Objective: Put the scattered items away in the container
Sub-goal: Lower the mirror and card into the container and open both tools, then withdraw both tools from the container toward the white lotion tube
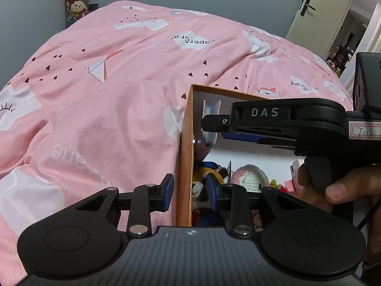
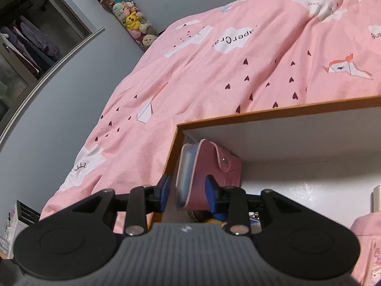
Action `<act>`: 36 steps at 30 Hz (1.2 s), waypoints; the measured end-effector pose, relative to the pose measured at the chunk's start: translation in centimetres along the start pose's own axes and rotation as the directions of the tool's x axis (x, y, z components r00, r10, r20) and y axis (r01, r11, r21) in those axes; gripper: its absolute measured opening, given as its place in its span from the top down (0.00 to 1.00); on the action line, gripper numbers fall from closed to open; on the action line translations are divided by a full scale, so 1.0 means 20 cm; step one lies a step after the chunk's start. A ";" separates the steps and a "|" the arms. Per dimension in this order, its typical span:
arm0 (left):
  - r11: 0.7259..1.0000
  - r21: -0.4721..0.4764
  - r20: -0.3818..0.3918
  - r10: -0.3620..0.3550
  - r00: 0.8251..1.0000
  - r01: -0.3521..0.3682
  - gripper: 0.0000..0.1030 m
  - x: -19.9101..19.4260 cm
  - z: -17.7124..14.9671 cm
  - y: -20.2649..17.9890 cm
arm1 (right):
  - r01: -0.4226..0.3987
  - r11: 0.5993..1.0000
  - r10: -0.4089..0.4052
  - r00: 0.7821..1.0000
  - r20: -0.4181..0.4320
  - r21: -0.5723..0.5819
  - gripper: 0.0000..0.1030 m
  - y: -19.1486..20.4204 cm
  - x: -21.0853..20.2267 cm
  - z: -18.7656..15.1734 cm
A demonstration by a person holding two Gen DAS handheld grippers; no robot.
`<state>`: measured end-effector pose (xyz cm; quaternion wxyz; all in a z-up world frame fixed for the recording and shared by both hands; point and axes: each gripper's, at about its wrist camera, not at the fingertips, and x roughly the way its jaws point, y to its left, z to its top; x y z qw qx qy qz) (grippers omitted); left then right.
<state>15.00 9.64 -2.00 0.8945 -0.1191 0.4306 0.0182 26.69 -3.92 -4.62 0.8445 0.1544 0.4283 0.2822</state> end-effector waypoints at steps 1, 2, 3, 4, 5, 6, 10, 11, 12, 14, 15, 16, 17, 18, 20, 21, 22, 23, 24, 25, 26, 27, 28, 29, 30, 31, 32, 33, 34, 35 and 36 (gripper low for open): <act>1.000 -0.002 0.000 0.002 1.000 -0.002 0.67 -0.01 0.00 0.00 | 0.001 1.000 -0.001 1.000 0.001 -0.004 0.65 0.00 -0.01 0.00; 1.000 -0.007 0.004 0.006 1.000 -0.006 0.67 -0.02 0.00 0.00 | 0.004 1.000 -0.004 1.000 0.003 -0.011 0.65 0.00 -0.02 -0.01; 1.000 -0.012 0.014 0.015 1.000 -0.014 0.67 -0.03 -0.01 -0.01 | 0.010 1.000 -0.010 1.000 0.007 -0.025 0.65 0.02 -0.04 -0.01; 1.000 -0.012 0.022 0.024 0.999 -0.024 0.67 -0.05 -0.01 -0.01 | 0.019 0.999 -0.019 1.000 0.010 -0.043 0.65 0.03 -0.06 -0.01; 1.000 -0.007 0.031 0.030 0.999 -0.030 0.67 -0.06 -0.02 -0.02 | 0.029 0.997 -0.028 0.999 0.018 -0.067 0.65 0.04 -0.08 -0.02; 0.999 -0.004 0.040 0.033 0.999 -0.032 0.67 -0.08 -0.03 -0.03 | 0.037 0.995 -0.034 0.999 0.031 -0.096 0.65 0.06 -0.11 -0.03; 0.999 0.001 0.060 0.039 0.997 -0.039 0.67 -0.15 -0.05 -0.06 | 0.072 0.978 -0.059 0.996 0.073 -0.196 0.65 0.13 -0.22 -0.07; 0.999 0.008 0.065 0.044 0.997 -0.045 0.67 -0.16 -0.05 -0.07 | 0.087 0.972 -0.070 0.994 0.083 -0.219 0.65 0.14 -0.25 -0.09; 0.999 0.017 0.071 0.048 0.996 -0.049 0.67 -0.18 -0.06 -0.08 | 0.106 0.964 -0.086 0.992 0.094 -0.243 0.65 0.15 -0.28 -0.10; 0.999 0.025 0.072 0.043 0.996 -0.045 0.67 -0.21 -0.07 -0.10 | 0.147 0.947 -0.120 0.987 0.111 -0.286 0.65 0.17 -0.35 -0.13; 0.999 0.029 0.069 0.038 0.997 -0.040 0.67 -0.22 -0.07 -0.11 | 0.158 0.939 -0.126 0.984 0.122 -0.304 0.65 0.18 -0.39 -0.15; 0.999 0.034 0.068 0.035 0.997 -0.037 0.67 -0.23 -0.08 -0.11 | 0.162 0.936 -0.127 0.983 0.130 -0.312 0.65 0.18 -0.42 -0.17; 0.998 0.038 0.068 0.037 0.997 -0.039 0.67 -0.24 -0.09 -0.13 | 0.165 0.934 -0.128 0.982 0.136 -0.315 0.64 0.18 -0.45 -0.18; 0.998 0.048 0.068 0.042 0.997 -0.045 0.67 -0.25 -0.10 -0.14 | 0.166 0.933 -0.126 0.982 0.143 -0.318 0.64 0.18 -0.49 -0.20; 0.997 0.065 0.071 0.038 0.997 -0.042 0.67 -0.28 -0.12 -0.17 | 0.171 0.930 -0.126 0.980 0.155 -0.325 0.64 0.18 -0.55 -0.23; 0.997 0.072 0.072 0.030 0.997 -0.035 0.67 -0.29 -0.14 -0.18 | 0.175 0.927 -0.126 0.979 0.163 -0.332 0.64 0.18 -0.58 -0.25; 0.997 0.076 0.074 0.023 0.997 -0.028 0.67 -0.30 -0.15 -0.19 | 0.171 0.925 -0.120 0.979 0.167 -0.338 0.63 0.18 -0.61 -0.26; 0.996 0.082 0.075 0.015 0.997 -0.022 0.67 -0.32 -0.16 -0.20 | 0.162 0.924 -0.109 0.980 0.166 -0.346 0.63 0.18 -0.64 -0.27; 0.996 0.087 0.077 0.010 0.997 -0.017 0.66 -0.33 -0.17 -0.21 | 0.148 0.924 -0.095 0.982 0.162 -0.353 0.62 0.17 -0.67 -0.29; 0.996 0.092 0.080 0.004 0.997 -0.012 0.64 -0.34 -0.18 -0.21 | 0.135 0.921 -0.082 0.984 0.158 -0.365 0.59 0.17 -0.70 -0.31; 0.995 0.096 0.081 -0.002 0.997 -0.006 0.62 -0.35 -0.20 -0.22 | 0.127 0.918 -0.074 0.985 0.153 -0.376 0.58 0.17 -0.73 -0.33; 0.995 0.096 0.081 -0.005 0.997 -0.003 0.55 -0.36 -0.21 -0.23 | 0.119 0.914 -0.067 0.987 0.147 -0.387 0.58 0.17 -0.75 -0.36; 0.995 0.096 0.082 -0.009 0.997 0.001 0.50 -0.37 -0.22 -0.23 | 0.110 0.912 -0.059 0.988 0.140 -0.394 0.58 0.17 -0.78 -0.38; 0.995 0.095 0.083 -0.016 0.996 0.008 0.50 -0.37 -0.23 -0.23 | 0.096 0.911 -0.048 0.990 0.130 -0.401 0.58 0.16 -0.81 -0.41; 0.995 0.097 0.081 -0.026 0.996 0.019 0.50 -0.38 -0.24 -0.24 | 0.084 0.909 -0.039 0.992 0.117 -0.407 0.58 0.15 -0.82 -0.42; 0.994 0.102 0.073 -0.038 0.997 0.030 0.50 -0.38 -0.25 -0.24 | 0.071 0.906 -0.033 0.995 0.099 -0.416 0.57 0.15 -0.84 -0.45; 0.994 0.104 0.068 -0.045 0.997 0.038 0.50 -0.39 -0.26 -0.25 | 0.066 0.903 -0.033 0.996 0.084 -0.424 0.57 0.14 -0.85 -0.48; 0.993 0.110 0.061 -0.052 0.997 0.045 0.50 -0.39 -0.27 -0.25 | 0.062 0.897 -0.037 0.997 0.067 -0.437 0.57 0.13 -0.86 -0.51; 0.992 0.115 0.055 -0.056 0.997 0.049 0.50 -0.39 -0.29 -0.26 | 0.061 0.893 -0.042 0.998 0.052 -0.446 0.56 0.12 -0.87 -0.53; 0.991 0.121 0.041 -0.059 0.997 0.053 0.50 -0.39 -0.30 -0.26 | 0.062 0.889 -0.050 0.998 0.038 -0.454 0.56 0.12 -0.87 -0.55; 0.991 0.123 0.028 -0.063 0.998 0.059 0.50 -0.38 -0.32 -0.26 | 0.067 0.887 -0.065 0.998 0.021 -0.456 0.56 0.11 -0.87 -0.58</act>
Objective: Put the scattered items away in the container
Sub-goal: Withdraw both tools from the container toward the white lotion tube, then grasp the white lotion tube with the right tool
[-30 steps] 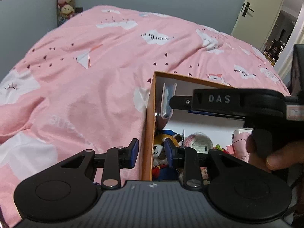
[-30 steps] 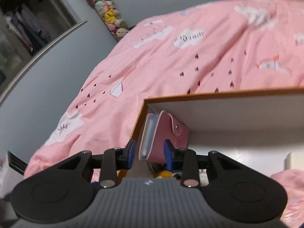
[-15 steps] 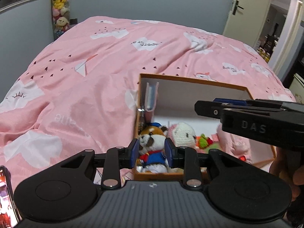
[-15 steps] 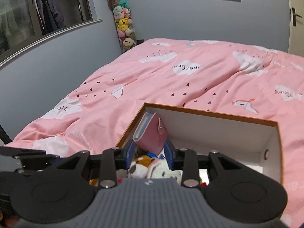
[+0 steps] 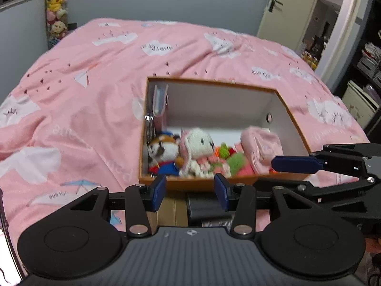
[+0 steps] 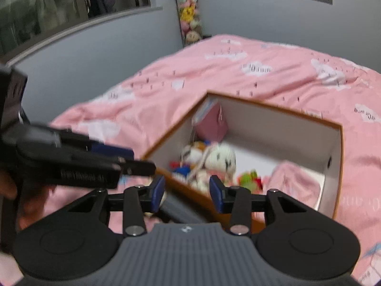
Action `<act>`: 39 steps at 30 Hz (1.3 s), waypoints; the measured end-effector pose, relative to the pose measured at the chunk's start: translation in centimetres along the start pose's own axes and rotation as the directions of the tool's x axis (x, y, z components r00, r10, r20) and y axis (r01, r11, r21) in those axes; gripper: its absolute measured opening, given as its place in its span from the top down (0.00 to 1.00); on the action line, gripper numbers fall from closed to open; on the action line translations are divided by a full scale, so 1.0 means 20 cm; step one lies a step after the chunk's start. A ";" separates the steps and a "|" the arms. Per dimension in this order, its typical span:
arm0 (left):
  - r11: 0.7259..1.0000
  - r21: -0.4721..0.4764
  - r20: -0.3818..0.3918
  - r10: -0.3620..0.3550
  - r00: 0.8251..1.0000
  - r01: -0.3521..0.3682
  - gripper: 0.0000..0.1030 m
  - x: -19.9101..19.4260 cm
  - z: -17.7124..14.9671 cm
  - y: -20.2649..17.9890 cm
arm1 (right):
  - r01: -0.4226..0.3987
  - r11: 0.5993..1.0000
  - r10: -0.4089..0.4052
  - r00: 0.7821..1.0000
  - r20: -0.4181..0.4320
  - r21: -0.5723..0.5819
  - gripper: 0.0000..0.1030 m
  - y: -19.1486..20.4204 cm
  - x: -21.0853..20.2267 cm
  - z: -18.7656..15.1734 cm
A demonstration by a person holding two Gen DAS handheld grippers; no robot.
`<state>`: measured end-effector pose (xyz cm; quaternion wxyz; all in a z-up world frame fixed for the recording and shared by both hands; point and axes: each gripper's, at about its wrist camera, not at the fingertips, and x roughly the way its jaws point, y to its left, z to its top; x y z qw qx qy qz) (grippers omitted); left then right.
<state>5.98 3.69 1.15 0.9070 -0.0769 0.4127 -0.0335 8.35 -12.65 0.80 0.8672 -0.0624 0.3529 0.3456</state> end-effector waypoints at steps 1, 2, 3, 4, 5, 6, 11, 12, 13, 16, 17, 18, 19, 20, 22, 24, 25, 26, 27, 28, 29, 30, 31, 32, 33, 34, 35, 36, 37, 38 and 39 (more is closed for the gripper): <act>1.000 -0.001 -0.013 -0.009 1.000 0.009 0.50 0.00 -0.02 0.00 | 0.008 1.000 -0.008 1.000 -0.024 0.000 0.56 0.00 0.00 -0.03; 1.000 -0.003 -0.031 -0.019 0.999 0.019 0.50 0.00 -0.03 0.01 | 0.013 1.000 -0.013 0.999 -0.043 0.001 0.56 0.00 0.00 -0.05; 1.000 -0.003 -0.051 -0.025 0.998 0.025 0.50 0.01 -0.05 0.01 | 0.018 1.000 -0.017 0.998 -0.065 0.003 0.56 -0.01 0.00 -0.08; 1.000 0.001 -0.067 -0.026 0.997 0.026 0.50 0.01 -0.07 0.01 | 0.020 1.000 -0.019 0.997 -0.081 0.008 0.56 -0.01 0.01 -0.10; 1.000 0.007 -0.082 -0.023 0.996 0.024 0.50 0.02 -0.09 0.00 | 0.020 1.000 -0.018 0.995 -0.099 0.014 0.56 -0.02 0.01 -0.12; 1.000 0.016 -0.099 -0.021 0.995 0.022 0.50 0.02 -0.11 0.00 | 0.019 1.000 -0.017 0.993 -0.118 0.018 0.55 -0.02 0.01 -0.15; 0.999 0.039 -0.194 -0.014 0.981 0.022 0.50 0.03 -0.22 0.01 | -0.017 1.000 0.015 0.979 -0.205 -0.008 0.56 0.00 0.02 -0.25; 0.999 0.045 -0.213 -0.019 0.977 0.029 0.50 0.03 -0.25 0.02 | -0.032 0.999 0.026 0.976 -0.217 -0.023 0.56 0.01 0.02 -0.26; 0.998 0.050 -0.226 -0.025 0.974 0.037 0.50 0.02 -0.27 0.02 | -0.049 0.998 0.039 0.973 -0.227 -0.039 0.57 0.03 0.02 -0.28; 0.995 0.070 -0.261 -0.050 0.964 0.071 0.50 0.00 -0.32 0.01 | -0.116 0.989 0.087 0.960 -0.265 -0.096 0.58 0.09 0.02 -0.31; 0.993 0.085 -0.274 -0.054 0.960 0.080 0.50 0.00 -0.33 0.00 | -0.141 0.982 0.100 0.954 -0.282 -0.127 0.59 0.12 0.02 -0.32; 0.990 0.106 -0.286 -0.056 0.957 0.090 0.50 -0.01 -0.34 -0.01 | -0.161 0.974 0.108 0.949 -0.296 -0.160 0.59 0.15 0.02 -0.32; 0.986 0.131 -0.303 -0.058 0.951 0.102 0.50 -0.01 -0.35 -0.03 | -0.176 0.966 0.113 0.945 -0.309 -0.187 0.61 0.17 0.03 -0.33; 0.982 0.152 -0.315 -0.058 0.947 0.111 0.50 -0.01 -0.37 -0.04 | -0.188 0.959 0.114 0.941 -0.319 -0.210 0.62 0.18 0.03 -0.33; 0.975 0.186 -0.330 -0.052 0.942 0.119 0.50 -0.02 -0.38 -0.07 | -0.214 0.946 0.123 0.932 -0.340 -0.245 0.63 0.21 0.03 -0.33; 0.972 0.202 -0.339 -0.050 0.939 0.125 0.50 -0.03 -0.40 -0.08 | -0.251 0.930 0.138 0.916 -0.378 -0.269 0.63 0.22 0.05 -0.34; 0.971 0.205 -0.340 -0.050 0.939 0.126 0.50 -0.03 -0.40 -0.08 | -0.268 0.920 0.139 0.906 -0.401 -0.285 0.61 0.23 0.07 -0.35; 0.970 0.207 -0.340 -0.049 0.939 0.126 0.50 -0.04 -0.40 -0.08 | -0.275 0.913 0.135 0.901 -0.413 -0.303 0.60 0.24 0.07 -0.35; 0.970 0.207 -0.340 -0.049 0.939 0.125 0.50 -0.04 -0.41 -0.09 | -0.279 0.904 0.126 0.898 -0.422 -0.323 0.56 0.25 0.08 -0.36; 0.971 0.205 -0.339 -0.049 0.939 0.125 0.50 -0.05 -0.41 -0.09 | -0.278 0.901 0.118 0.896 -0.428 -0.333 0.52 0.25 0.08 -0.36; 0.971 0.204 -0.338 -0.049 0.940 0.124 0.50 -0.05 -0.42 -0.09 | -0.271 0.902 0.109 0.897 -0.428 -0.338 0.49 0.25 0.07 -0.35; 0.971 0.203 -0.338 -0.048 0.940 0.123 0.50 -0.05 -0.42 -0.09 | -0.255 0.906 0.097 0.902 -0.421 -0.337 0.45 0.23 0.06 -0.35; 0.972 0.202 -0.338 -0.048 0.940 0.122 0.50 -0.05 -0.42 -0.09 | -0.244 0.912 0.091 0.904 -0.418 -0.330 0.44 0.21 0.06 -0.35; 0.972 0.200 -0.336 -0.049 0.940 0.122 0.50 -0.05 -0.42 -0.08 | -0.235 0.920 0.089 0.905 -0.417 -0.314 0.43 0.18 0.05 -0.35; 0.973 0.197 -0.336 -0.050 0.940 0.123 0.50 -0.05 -0.42 -0.08 | -0.223 0.932 0.088 0.904 -0.417 -0.287 0.42 0.15 0.04 -0.35; 0.973 0.195 -0.336 -0.052 0.940 0.123 0.50 -0.04 -0.41 -0.08 | -0.210 0.942 0.085 0.904 -0.419 -0.261 0.41 0.12 0.03 -0.35; 0.973 0.193 -0.336 -0.053 0.941 0.124 0.50 -0.04 -0.41 -0.08 | -0.191 0.954 0.079 0.904 -0.421 -0.232 0.41 0.08 0.02 -0.36; 0.974 0.191 -0.335 -0.055 0.941 0.125 0.50 -0.04 -0.41 -0.08 | -0.175 0.962 0.073 0.903 -0.423 -0.208 0.40 0.05 0.01 -0.37; 0.974 0.189 -0.334 -0.057 0.941 0.126 0.50 -0.04 -0.41 -0.08 | -0.157 0.973 0.070 0.901 -0.428 -0.172 0.40 0.02 0.00 -0.39; 0.974 0.186 -0.333 -0.058 0.941 0.126 0.50 -0.04 -0.41 -0.07 | -0.144 0.981 0.073 0.898 -0.434 -0.132 0.40 -0.02 -0.01 -0.41; 0.975 0.183 -0.332 -0.060 0.941 0.127 0.50 -0.04 -0.41 -0.07 | -0.140 0.985 0.083 0.897 -0.435 -0.100 0.40 -0.04 -0.02 -0.42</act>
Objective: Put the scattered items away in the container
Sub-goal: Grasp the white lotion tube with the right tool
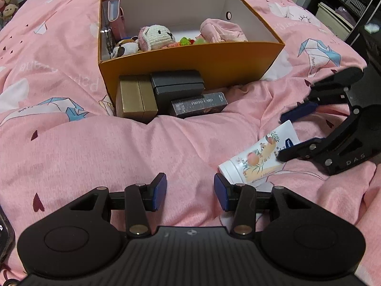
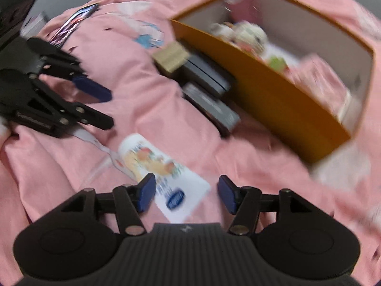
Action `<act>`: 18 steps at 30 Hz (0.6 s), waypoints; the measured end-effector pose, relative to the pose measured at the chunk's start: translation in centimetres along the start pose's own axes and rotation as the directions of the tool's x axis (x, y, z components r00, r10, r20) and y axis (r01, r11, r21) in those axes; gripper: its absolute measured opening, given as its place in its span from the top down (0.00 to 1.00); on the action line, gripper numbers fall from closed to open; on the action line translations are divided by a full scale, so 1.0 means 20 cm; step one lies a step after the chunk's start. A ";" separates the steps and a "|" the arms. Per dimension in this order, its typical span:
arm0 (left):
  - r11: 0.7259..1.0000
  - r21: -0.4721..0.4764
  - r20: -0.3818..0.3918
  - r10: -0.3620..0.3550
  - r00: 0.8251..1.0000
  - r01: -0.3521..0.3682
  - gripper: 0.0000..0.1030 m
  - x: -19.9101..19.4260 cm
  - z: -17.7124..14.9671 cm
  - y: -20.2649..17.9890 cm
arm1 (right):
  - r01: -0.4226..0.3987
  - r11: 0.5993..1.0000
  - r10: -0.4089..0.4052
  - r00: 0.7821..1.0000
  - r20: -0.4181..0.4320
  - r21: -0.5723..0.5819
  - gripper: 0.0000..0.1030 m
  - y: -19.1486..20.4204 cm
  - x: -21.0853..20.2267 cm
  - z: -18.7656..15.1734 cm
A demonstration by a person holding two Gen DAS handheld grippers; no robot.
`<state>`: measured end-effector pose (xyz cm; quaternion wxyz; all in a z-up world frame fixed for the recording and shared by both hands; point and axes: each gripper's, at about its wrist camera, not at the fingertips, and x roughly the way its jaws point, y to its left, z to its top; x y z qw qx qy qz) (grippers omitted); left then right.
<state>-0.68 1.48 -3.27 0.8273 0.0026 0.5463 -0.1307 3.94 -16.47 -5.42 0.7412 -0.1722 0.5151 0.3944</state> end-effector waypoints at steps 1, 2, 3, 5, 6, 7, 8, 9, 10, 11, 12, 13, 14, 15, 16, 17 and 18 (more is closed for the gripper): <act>1.000 -0.003 0.002 -0.001 1.000 0.001 0.50 0.00 0.00 0.00 | -0.020 0.999 0.020 1.000 0.008 0.039 0.41 -0.02 -0.01 -0.02; 1.000 -0.005 0.004 -0.001 1.000 0.001 0.50 0.00 0.00 0.00 | -0.039 0.997 0.038 0.999 0.017 0.067 0.43 -0.04 -0.01 -0.04; 1.000 -0.008 0.005 0.000 1.000 0.000 0.50 0.00 0.00 0.00 | -0.051 0.995 0.049 0.998 0.026 0.087 0.50 -0.05 -0.01 -0.06; 1.000 -0.012 0.009 0.003 1.000 -0.003 0.50 0.00 0.01 0.00 | -0.053 0.993 0.049 0.998 0.047 0.103 0.63 -0.05 -0.03 -0.07; 1.000 -0.014 0.011 0.004 1.000 -0.004 0.50 0.00 0.01 0.01 | -0.056 0.993 0.051 0.997 0.056 0.104 0.70 -0.05 -0.04 -0.07; 1.000 -0.015 0.013 0.005 1.000 -0.005 0.50 -0.01 0.01 0.01 | -0.061 0.992 0.054 0.996 0.068 0.106 0.73 -0.05 -0.05 -0.06; 1.000 -0.017 0.015 0.007 1.000 -0.007 0.50 -0.01 0.01 0.01 | -0.071 0.992 0.063 0.995 0.079 0.108 0.74 -0.05 -0.06 -0.06; 1.000 -0.019 0.016 0.008 1.000 -0.008 0.50 -0.01 0.01 0.01 | -0.104 0.987 0.092 0.991 0.102 0.119 0.74 -0.06 -0.08 -0.06; 1.000 -0.021 0.017 0.009 1.000 -0.008 0.50 -0.01 0.01 0.01 | -0.150 0.979 0.132 0.983 0.129 0.137 0.74 -0.07 -0.09 -0.06; 1.000 -0.022 0.018 0.009 1.000 -0.009 0.50 -0.01 0.01 0.01 | -0.200 0.968 0.176 0.972 0.155 0.154 0.74 -0.08 -0.10 -0.05; 1.000 -0.023 0.018 0.009 1.000 -0.009 0.50 -0.01 0.01 0.01 | -0.237 0.958 0.209 0.963 0.167 0.163 0.75 -0.08 -0.10 -0.05; 1.000 -0.023 0.018 0.010 1.000 -0.009 0.50 -0.01 0.01 0.01 | -0.247 0.955 0.221 0.961 0.165 0.162 0.76 -0.08 -0.09 -0.05; 1.000 -0.024 0.019 0.010 1.000 -0.009 0.50 -0.01 0.01 0.01 | -0.241 0.958 0.218 0.965 0.148 0.157 0.77 -0.06 -0.07 -0.06; 1.000 -0.024 0.021 0.010 1.000 -0.010 0.50 -0.01 0.01 0.01 | -0.230 0.961 0.211 0.969 0.131 0.153 0.78 -0.05 -0.06 -0.06; 1.000 -0.027 0.023 0.010 1.000 -0.010 0.50 -0.01 0.01 0.01 | -0.224 0.963 0.207 0.971 0.121 0.150 0.80 -0.04 -0.04 -0.07; 0.999 -0.031 0.026 0.012 1.000 -0.011 0.50 -0.01 0.01 0.02 | -0.228 0.961 0.210 0.970 0.126 0.155 0.81 -0.04 -0.04 -0.07; 0.999 -0.037 0.033 0.016 0.999 -0.015 0.50 -0.01 0.02 0.02 | -0.235 0.959 0.214 0.967 0.138 0.158 0.84 -0.04 -0.06 -0.07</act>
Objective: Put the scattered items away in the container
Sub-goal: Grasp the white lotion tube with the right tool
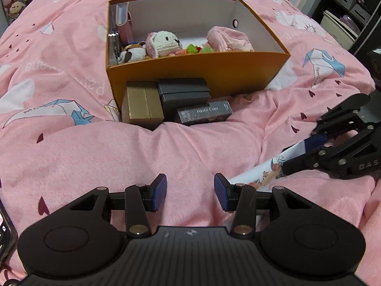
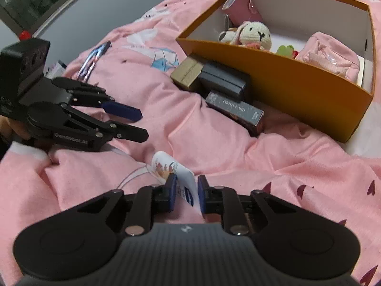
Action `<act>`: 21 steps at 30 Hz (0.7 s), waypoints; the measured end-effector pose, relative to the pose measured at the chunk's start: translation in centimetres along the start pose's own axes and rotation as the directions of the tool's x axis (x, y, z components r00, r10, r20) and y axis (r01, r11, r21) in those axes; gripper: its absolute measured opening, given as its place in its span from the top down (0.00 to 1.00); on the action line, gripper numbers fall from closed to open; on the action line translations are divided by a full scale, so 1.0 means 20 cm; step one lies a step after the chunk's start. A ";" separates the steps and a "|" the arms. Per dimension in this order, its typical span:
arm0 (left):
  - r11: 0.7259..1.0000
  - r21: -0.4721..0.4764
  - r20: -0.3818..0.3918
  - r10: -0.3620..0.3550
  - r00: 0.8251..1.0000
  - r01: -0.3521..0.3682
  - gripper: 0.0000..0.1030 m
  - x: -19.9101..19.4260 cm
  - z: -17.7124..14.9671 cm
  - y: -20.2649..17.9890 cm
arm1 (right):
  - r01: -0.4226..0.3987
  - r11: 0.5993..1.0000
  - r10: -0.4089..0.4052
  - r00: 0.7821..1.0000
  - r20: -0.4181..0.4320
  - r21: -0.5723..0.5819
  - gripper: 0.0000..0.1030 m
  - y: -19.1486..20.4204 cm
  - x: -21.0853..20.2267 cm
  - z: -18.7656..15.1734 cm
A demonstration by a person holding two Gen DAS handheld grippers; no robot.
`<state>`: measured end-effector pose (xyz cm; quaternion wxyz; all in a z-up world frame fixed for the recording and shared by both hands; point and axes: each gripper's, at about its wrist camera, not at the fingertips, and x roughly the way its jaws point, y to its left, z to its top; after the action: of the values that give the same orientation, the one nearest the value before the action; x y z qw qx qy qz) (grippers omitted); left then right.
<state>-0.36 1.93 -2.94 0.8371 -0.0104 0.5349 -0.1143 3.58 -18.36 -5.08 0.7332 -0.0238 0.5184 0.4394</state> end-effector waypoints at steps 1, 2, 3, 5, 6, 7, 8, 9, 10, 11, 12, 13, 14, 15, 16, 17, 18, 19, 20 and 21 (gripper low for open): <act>1.000 -0.003 0.008 0.003 1.000 -0.003 0.50 0.00 0.01 0.00 | -0.003 1.000 0.003 1.000 0.016 0.001 0.87 0.00 -0.02 0.01; 1.000 -0.002 0.015 0.005 1.000 -0.005 0.50 -0.01 0.01 0.01 | -0.003 1.000 0.003 0.999 0.038 0.004 0.88 -0.01 -0.05 0.02; 1.000 0.003 0.026 0.006 1.000 -0.006 0.50 -0.01 0.02 0.01 | -0.001 1.000 0.000 0.998 0.057 0.009 0.90 -0.02 -0.07 0.03; 1.000 0.026 0.052 -0.001 0.999 0.000 0.50 -0.02 0.03 0.01 | -0.003 1.000 0.001 0.995 0.098 0.021 0.92 -0.03 -0.12 0.06; 0.999 0.037 0.062 0.001 0.998 -0.003 0.50 -0.02 0.04 0.02 | -0.003 1.000 -0.001 0.992 0.127 0.028 0.93 -0.04 -0.15 0.08; 0.999 0.041 0.069 0.010 0.998 -0.013 0.50 -0.02 0.05 0.02 | 0.006 0.999 -0.011 0.988 0.153 0.033 0.93 -0.05 -0.18 0.10; 0.999 0.041 0.079 0.024 0.997 -0.027 0.50 -0.02 0.07 0.03 | 0.018 0.999 -0.024 0.984 0.176 0.035 0.93 -0.05 -0.20 0.12; 0.999 0.036 0.088 0.038 0.995 -0.041 0.50 -0.02 0.08 0.03 | 0.033 0.999 -0.041 0.978 0.206 0.040 0.93 -0.05 -0.22 0.14; 0.998 0.027 0.100 0.058 0.993 -0.061 0.50 -0.02 0.10 0.04 | 0.048 0.998 -0.057 0.973 0.224 0.045 0.93 -0.06 -0.24 0.15; 0.996 0.020 0.112 0.081 0.990 -0.083 0.50 -0.02 0.11 0.05 | 0.089 0.995 -0.098 0.965 0.245 0.047 0.93 -0.06 -0.25 0.16; 0.995 0.015 0.124 0.101 0.987 -0.103 0.50 -0.02 0.12 0.06 | 0.131 0.990 -0.139 0.956 0.259 0.047 0.93 -0.06 -0.26 0.17; 0.993 0.010 0.135 0.116 0.984 -0.119 0.50 -0.02 0.14 0.06 | 0.178 0.983 -0.185 0.943 0.277 0.051 0.93 -0.07 -0.27 0.19; 0.991 0.004 0.142 0.129 0.981 -0.131 0.50 -0.01 0.15 0.06 | 0.202 0.977 -0.212 0.932 0.293 0.066 0.93 -0.07 -0.27 0.20; 0.990 0.000 0.147 0.140 0.979 -0.141 0.49 0.01 0.17 0.07 | 0.219 0.971 -0.238 0.920 0.312 0.094 0.93 -0.09 -0.27 0.21; 0.989 -0.002 0.149 0.149 0.978 -0.151 0.47 0.02 0.18 0.07 | 0.239 0.964 -0.264 0.908 0.326 0.116 0.93 -0.11 -0.26 0.22; 0.986 -0.005 0.148 0.165 0.975 -0.166 0.46 0.05 0.20 0.07 | 0.256 0.958 -0.286 0.897 0.336 0.133 0.93 -0.12 -0.25 0.23; 0.985 -0.008 0.144 0.174 0.974 -0.175 0.45 0.06 0.21 0.07 | 0.269 0.951 -0.306 0.887 0.344 0.153 0.93 -0.14 -0.23 0.24; 0.984 -0.008 0.141 0.176 0.974 -0.177 0.42 0.08 0.22 0.08 | 0.283 0.945 -0.323 0.880 0.348 0.163 0.93 -0.15 -0.21 0.24; 0.984 -0.008 0.136 0.179 0.974 -0.180 0.42 0.11 0.23 0.08 | 0.303 0.938 -0.343 0.871 0.351 0.166 0.93 -0.15 -0.19 0.25; 0.982 -0.005 0.129 0.190 0.973 -0.191 0.41 0.13 0.24 0.08 | 0.320 0.933 -0.359 0.864 0.354 0.167 0.93 -0.14 -0.17 0.25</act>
<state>5.23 2.50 -3.52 0.8771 0.0367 0.4776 -0.0348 8.95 -19.74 -1.41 0.8853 0.0080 0.3767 0.2725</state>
